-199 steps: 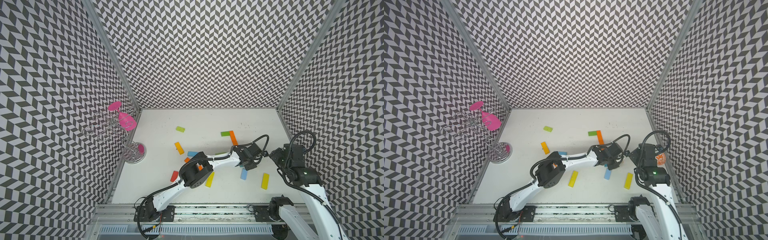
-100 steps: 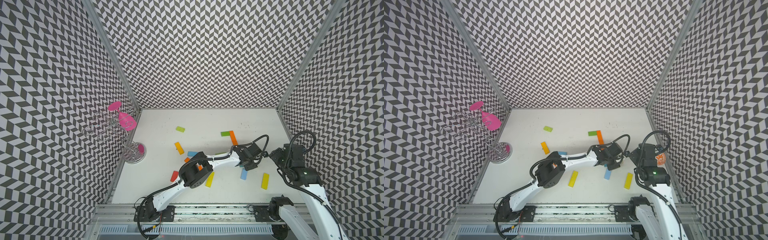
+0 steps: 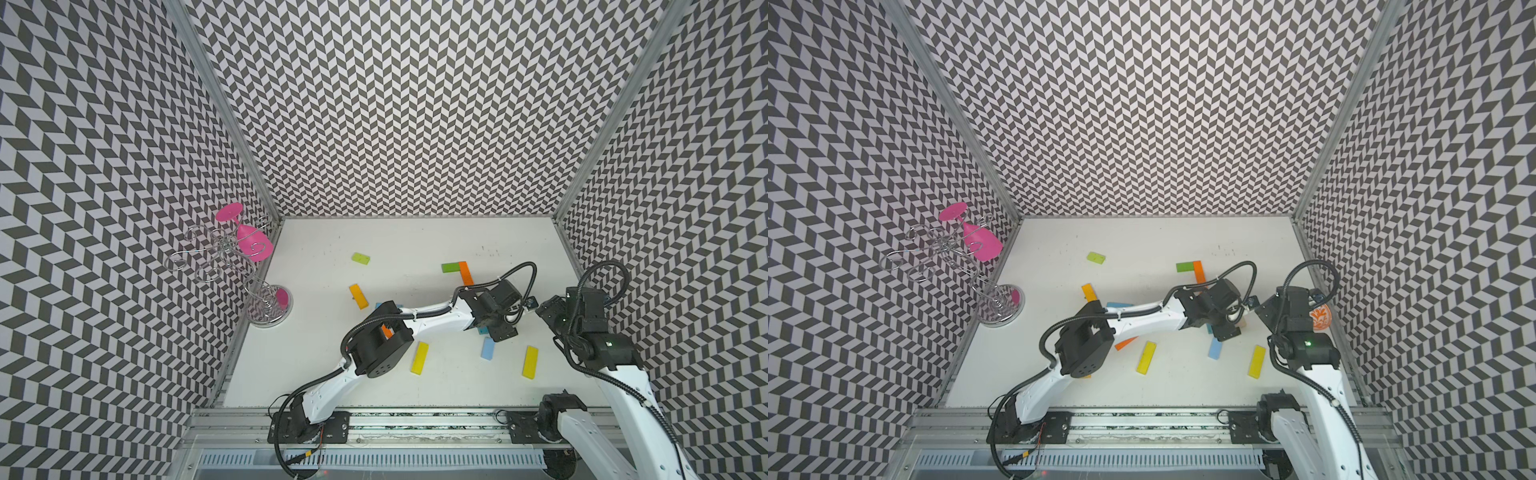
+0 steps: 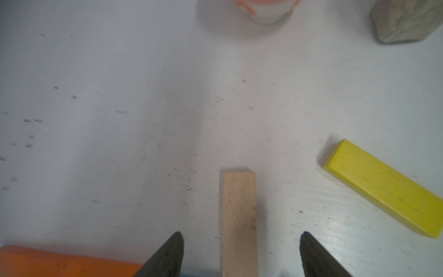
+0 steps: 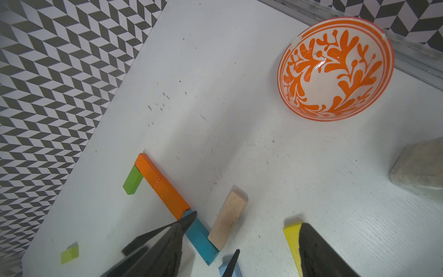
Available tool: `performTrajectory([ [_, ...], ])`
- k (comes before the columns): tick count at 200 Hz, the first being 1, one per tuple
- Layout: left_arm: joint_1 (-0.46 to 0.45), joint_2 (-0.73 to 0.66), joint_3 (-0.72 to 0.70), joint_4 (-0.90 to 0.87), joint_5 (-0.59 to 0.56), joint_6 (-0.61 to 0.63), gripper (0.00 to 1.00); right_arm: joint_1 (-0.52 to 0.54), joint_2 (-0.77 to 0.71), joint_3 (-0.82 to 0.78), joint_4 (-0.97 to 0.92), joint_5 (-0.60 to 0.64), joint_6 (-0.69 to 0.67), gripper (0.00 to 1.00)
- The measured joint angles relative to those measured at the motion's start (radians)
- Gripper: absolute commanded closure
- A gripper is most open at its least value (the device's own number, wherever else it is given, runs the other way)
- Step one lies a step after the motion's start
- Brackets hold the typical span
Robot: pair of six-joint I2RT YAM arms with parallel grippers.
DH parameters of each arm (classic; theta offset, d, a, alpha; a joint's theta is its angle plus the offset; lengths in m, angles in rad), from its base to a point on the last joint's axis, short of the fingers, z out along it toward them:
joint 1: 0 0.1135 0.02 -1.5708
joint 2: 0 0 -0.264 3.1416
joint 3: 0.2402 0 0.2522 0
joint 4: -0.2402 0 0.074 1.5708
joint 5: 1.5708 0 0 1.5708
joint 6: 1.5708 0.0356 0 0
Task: Assemble a giraffe with building blocks
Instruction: Assemble the building block at the center of the board, then pick up the building block from the center of the board.
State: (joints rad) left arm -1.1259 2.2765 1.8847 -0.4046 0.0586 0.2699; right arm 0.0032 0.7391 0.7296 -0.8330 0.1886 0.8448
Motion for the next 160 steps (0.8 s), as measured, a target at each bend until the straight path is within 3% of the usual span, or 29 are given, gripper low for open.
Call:
performTrajectory([
  [35,0.012,-0.267,-0.201,0.149,-0.016,-0.063,0.22,0.000,0.024,-0.050,-0.003,-0.016,-0.018,0.23],
  [85,0.112,-0.696,-0.633,0.357,-0.090,-0.244,0.22,0.000,0.093,-0.134,-0.019,-0.111,-0.059,0.23],
  [128,0.117,-0.880,-0.921,0.375,-0.142,-0.381,0.22,0.000,0.149,-0.201,-0.017,-0.163,-0.055,0.23],
  [160,0.115,-0.945,-1.014,0.375,-0.130,-0.459,0.22,0.007,0.194,-0.236,0.012,-0.180,-0.050,0.23],
])
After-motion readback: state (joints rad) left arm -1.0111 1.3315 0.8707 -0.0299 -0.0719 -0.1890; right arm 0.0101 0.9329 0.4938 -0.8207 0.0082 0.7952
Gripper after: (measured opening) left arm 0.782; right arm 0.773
